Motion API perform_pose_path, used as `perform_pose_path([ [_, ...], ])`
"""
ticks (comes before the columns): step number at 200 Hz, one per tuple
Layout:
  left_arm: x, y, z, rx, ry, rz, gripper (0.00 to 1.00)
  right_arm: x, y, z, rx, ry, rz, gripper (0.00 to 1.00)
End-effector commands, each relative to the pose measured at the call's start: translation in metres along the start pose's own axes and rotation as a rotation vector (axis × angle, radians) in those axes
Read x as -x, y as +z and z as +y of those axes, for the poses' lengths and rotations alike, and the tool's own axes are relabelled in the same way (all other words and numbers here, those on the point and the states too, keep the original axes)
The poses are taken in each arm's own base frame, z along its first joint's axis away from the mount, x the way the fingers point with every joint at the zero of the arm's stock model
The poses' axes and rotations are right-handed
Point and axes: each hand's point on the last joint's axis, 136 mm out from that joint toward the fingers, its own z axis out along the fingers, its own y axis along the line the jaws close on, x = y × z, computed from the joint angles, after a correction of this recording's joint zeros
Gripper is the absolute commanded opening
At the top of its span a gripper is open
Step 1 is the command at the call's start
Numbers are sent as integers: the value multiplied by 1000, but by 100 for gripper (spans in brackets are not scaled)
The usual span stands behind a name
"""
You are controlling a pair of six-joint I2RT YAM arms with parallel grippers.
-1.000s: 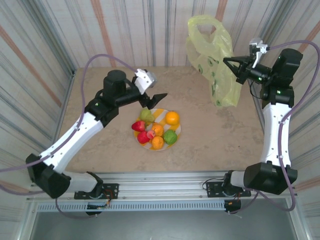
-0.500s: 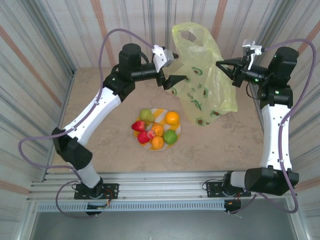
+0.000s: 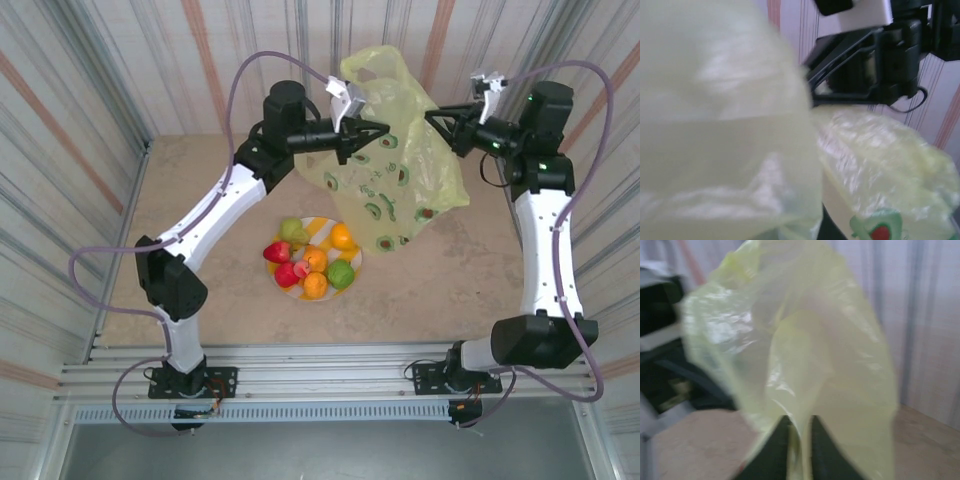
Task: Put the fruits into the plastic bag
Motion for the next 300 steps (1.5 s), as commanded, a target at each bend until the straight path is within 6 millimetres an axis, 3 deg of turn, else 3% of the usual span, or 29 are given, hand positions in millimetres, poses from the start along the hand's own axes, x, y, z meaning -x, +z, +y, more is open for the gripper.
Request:
perform_pose_path([
  [1, 28, 7, -9, 106, -109, -106, 0, -11, 5, -68, -403, 133, 22, 55],
  [20, 15, 14, 8, 287, -245, -125, 0, -16, -15, -96, -586, 222, 16, 74],
  [33, 2, 17, 19, 391, -332, -126, 0, -15, -31, -101, -668, 227, 0, 78],
  [54, -13, 24, 33, 511, -401, -162, 0, -10, -48, -87, -724, 194, -11, 80],
  [75, -18, 29, 47, 571, -484, -219, 0, -15, -53, -65, -706, 190, -5, 81],
  [126, -18, 25, 74, 695, -605, -311, 0, -68, -54, -18, -593, 280, 8, 81],
  [158, -21, 24, 83, 743, -677, -342, 0, -110, -30, 19, -445, 326, 29, 81],
  [186, -23, 21, 88, 768, -753, -388, 0, -130, -4, 45, -310, 369, -82, 80],
  [213, -19, 19, 89, 773, -795, -418, 0, -134, 21, 54, -272, 374, -121, 80],
  [252, -11, 14, 89, 783, -822, -453, 0, -144, 74, 71, -192, 360, -151, 81],
  [274, -13, 12, 90, 799, -853, -464, 0, -141, 88, 77, -181, 339, -202, 81],
  [300, -13, 7, 91, 812, -885, -479, 0, -140, 97, 72, -253, 290, -251, 81],
])
